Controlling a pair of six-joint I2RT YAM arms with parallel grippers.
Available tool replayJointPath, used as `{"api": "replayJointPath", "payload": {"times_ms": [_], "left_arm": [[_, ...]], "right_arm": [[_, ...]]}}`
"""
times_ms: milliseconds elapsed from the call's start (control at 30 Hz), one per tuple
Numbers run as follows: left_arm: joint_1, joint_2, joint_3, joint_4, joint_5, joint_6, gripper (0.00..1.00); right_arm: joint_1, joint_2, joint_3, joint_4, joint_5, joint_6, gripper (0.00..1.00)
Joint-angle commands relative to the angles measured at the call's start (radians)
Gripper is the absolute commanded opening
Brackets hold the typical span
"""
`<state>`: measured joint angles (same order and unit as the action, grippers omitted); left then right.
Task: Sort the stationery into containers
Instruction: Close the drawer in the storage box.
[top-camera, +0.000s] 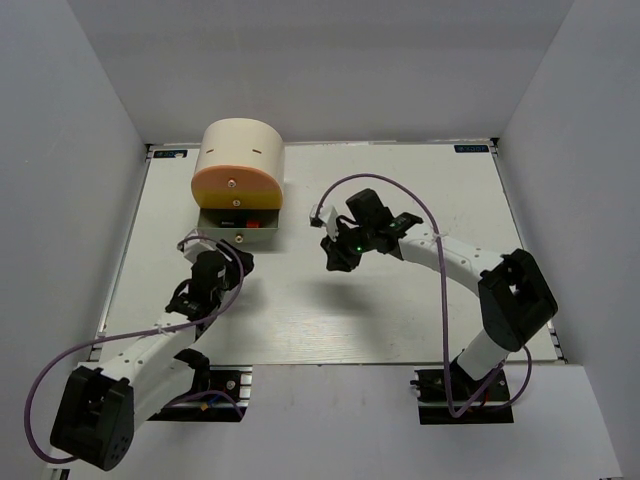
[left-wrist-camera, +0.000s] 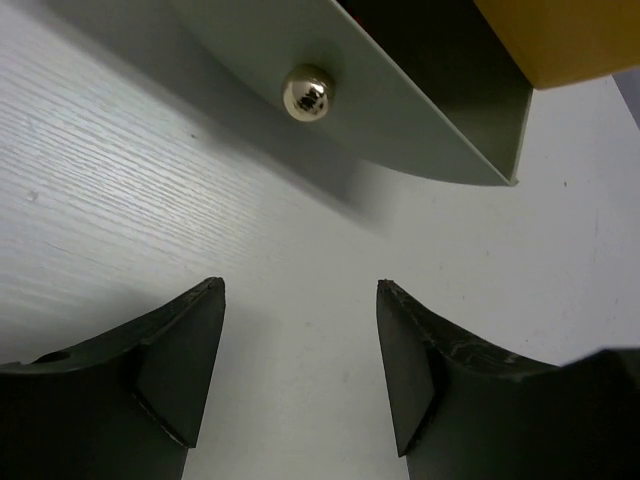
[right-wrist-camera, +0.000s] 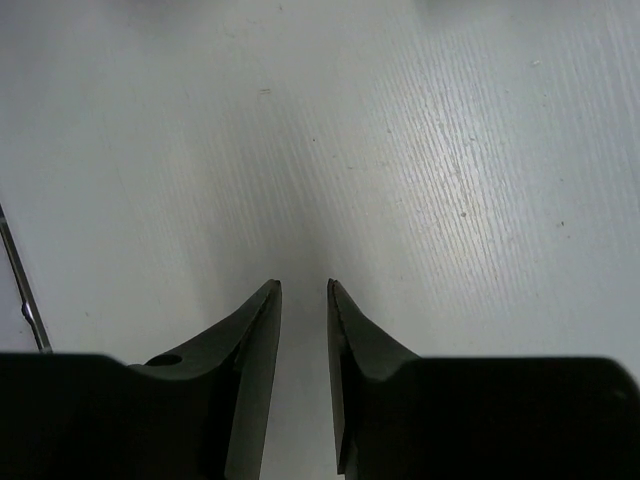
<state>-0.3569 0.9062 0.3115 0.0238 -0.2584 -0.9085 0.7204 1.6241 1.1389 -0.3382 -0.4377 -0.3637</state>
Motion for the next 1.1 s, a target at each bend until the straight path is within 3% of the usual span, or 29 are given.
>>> {"api": "replayJointPath", "payload": {"times_ms": [0, 133, 367, 833, 1067], "left_arm": [[0.004, 0.020, -0.023, 0.175, -0.088, 0.046, 0.72], [0.004, 0.137, 0.044, 0.225, -0.101, 0.079, 0.73], [0.004, 0.336, 0.150, 0.287, -0.091, 0.092, 0.77], [0.013, 0.513, 0.267, 0.309, -0.093, 0.092, 0.78], [0.022, 0.542, 0.304, 0.286, -0.136, 0.022, 0.78]], "right_arm": [[-0.021, -0.058, -0.019, 0.034, -0.018, 0.022, 0.32], [-0.041, -0.075, -0.045, 0.045, -0.024, 0.028, 0.32], [-0.079, -0.086, -0.057, 0.050, -0.026, 0.037, 0.48], [-0.136, -0.095, -0.080, 0.057, -0.044, 0.052, 0.48], [-0.148, -0.098, -0.087, 0.061, -0.049, 0.049, 0.50]]}}
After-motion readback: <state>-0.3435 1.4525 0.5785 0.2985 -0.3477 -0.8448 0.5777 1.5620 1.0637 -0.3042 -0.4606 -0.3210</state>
